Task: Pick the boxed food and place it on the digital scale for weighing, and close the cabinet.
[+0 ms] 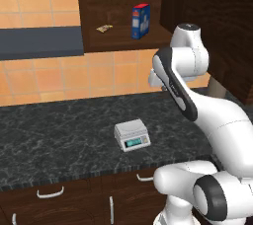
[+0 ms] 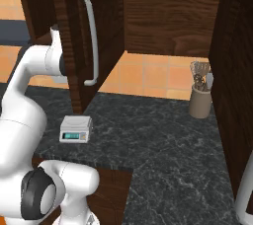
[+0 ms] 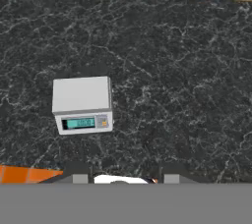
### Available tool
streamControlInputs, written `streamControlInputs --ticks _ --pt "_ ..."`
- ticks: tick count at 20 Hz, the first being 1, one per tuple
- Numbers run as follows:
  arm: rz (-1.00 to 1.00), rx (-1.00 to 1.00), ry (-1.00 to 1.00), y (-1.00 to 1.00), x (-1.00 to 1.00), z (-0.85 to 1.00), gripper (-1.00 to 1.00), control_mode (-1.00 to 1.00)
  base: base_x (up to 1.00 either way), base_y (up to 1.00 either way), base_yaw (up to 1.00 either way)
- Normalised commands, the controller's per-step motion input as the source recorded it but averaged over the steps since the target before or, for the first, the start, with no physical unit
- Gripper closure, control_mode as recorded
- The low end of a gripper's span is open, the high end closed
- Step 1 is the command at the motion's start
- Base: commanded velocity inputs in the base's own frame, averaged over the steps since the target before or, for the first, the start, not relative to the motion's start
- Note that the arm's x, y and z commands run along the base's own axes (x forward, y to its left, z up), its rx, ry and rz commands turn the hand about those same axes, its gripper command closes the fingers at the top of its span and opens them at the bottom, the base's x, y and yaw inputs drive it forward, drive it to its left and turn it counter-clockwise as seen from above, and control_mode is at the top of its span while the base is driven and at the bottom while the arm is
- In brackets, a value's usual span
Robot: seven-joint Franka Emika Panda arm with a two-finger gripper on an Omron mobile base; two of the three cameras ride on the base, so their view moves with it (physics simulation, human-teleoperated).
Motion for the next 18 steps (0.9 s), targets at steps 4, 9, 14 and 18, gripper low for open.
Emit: streamControlInputs --ticks 4,9,14,18 --pt "0.00 0.00 -0.03 0.13 -0.17 -0.05 -1.00 -1.00 0.00 0.00 0.00" --pt "-0.08 -0.02 -0.14 0.52 -0.21 0.24 -1.00 -1.00 0.00 0.00 0.00" --pt "-0.18 -0.01 -0.21 0.74 -0.17 0.39 -1.00 -1.00 0.00 0.00 0.00" --pt "-0.05 -0.01 -0.18 0.47 -0.13 0.39 -1.00 -1.00 0.00 0.00 0.00"
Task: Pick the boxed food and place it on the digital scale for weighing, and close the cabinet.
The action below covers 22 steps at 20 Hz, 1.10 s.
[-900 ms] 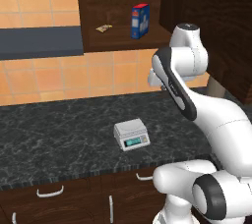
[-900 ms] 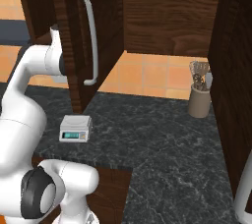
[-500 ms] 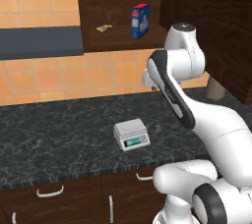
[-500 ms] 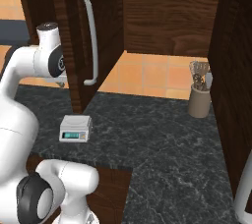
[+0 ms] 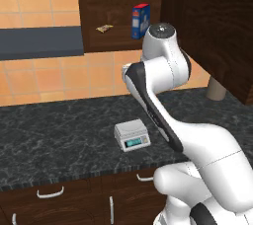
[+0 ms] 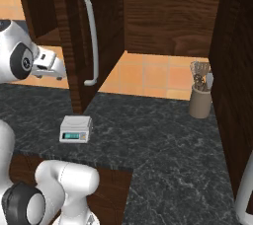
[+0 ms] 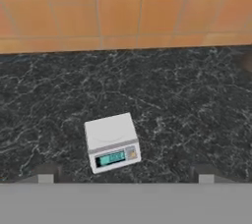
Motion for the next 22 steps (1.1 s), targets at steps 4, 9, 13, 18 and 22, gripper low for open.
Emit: streamControlInputs --ticks 4,9,13,18,22 --pt "-0.01 -0.02 -0.24 0.07 0.00 0.41 -1.00 -1.00 0.00 0.00 0.00" --pt "-0.01 -0.06 -0.18 0.00 0.00 0.44 -1.00 -1.00 0.00 0.00 0.00" --pt "0.00 -0.07 -0.18 0.01 0.00 0.51 -1.00 -1.00 0.00 0.00 0.00" --pt "0.00 -0.07 -0.21 0.00 0.14 0.45 -1.00 -1.00 0.00 0.00 0.00" --pt "0.00 -0.06 -0.14 0.00 0.45 0.35 -1.00 -1.00 0.00 0.00 0.00"
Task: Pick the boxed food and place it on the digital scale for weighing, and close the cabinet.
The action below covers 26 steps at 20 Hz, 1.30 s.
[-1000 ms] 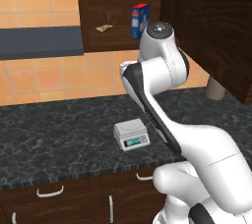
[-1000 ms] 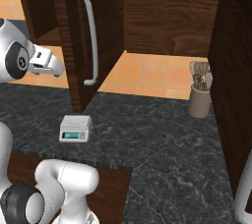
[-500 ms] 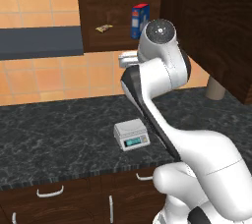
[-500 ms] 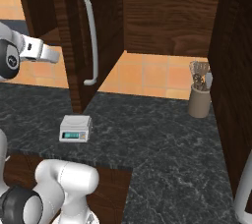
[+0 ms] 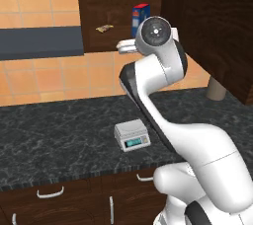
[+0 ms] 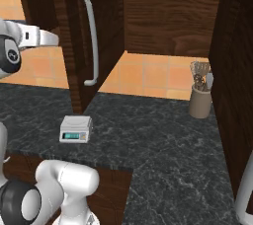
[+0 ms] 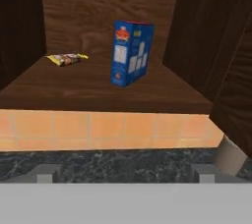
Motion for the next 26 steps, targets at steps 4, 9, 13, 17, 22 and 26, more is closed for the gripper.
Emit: streamControlInputs --ticks 4,9,13,17,22,26 --pt "0.00 0.00 0.00 0.00 0.54 0.36 -1.00 -1.00 0.00 0.00 0.00" --pt "-0.04 0.00 0.01 0.00 0.42 0.33 -1.00 -1.00 0.00 0.00 0.00" --pt "-0.05 0.00 0.01 -0.02 0.38 0.10 -1.00 -1.00 0.00 0.00 0.00" --pt "-0.06 0.00 0.01 -0.04 0.34 0.06 -1.00 -1.00 0.00 0.00 0.00" --pt "-0.06 0.00 0.02 -0.02 0.39 0.01 -1.00 -1.00 0.00 0.00 0.00" --pt "-0.04 0.00 0.00 -0.08 0.33 0.00 -1.00 -1.00 0.00 0.00 0.00"
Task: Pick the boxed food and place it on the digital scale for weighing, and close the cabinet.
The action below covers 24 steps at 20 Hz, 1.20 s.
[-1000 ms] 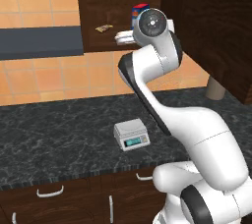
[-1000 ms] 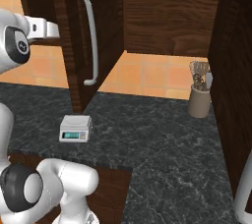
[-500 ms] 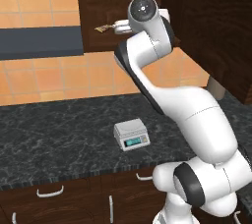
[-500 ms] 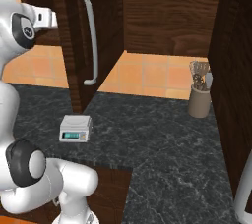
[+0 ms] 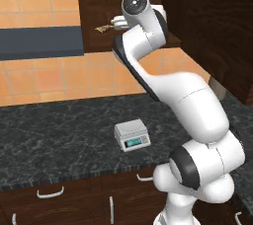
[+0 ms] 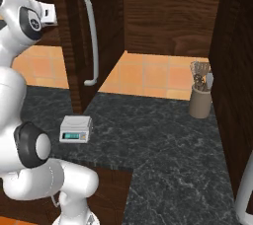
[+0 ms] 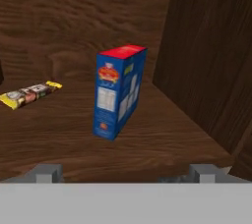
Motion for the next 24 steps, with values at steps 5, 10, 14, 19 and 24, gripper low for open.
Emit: streamControlInputs --ticks 5,10,14,19,24 --pt "0.00 0.00 0.00 -0.23 0.34 0.00 -1.00 -1.00 0.00 0.00 0.00" --pt "-0.05 0.00 0.00 -0.09 0.52 0.00 -1.00 -1.00 0.00 0.00 0.00" --pt "-0.10 0.00 0.00 0.00 0.47 0.00 -1.00 -1.00 0.00 0.00 0.00" --pt "-0.13 0.00 0.00 0.01 0.42 0.00 -1.00 -1.00 0.00 0.00 0.00" --pt "-0.12 -0.02 0.04 0.13 0.30 0.02 -1.00 -1.00 0.00 0.00 0.00"
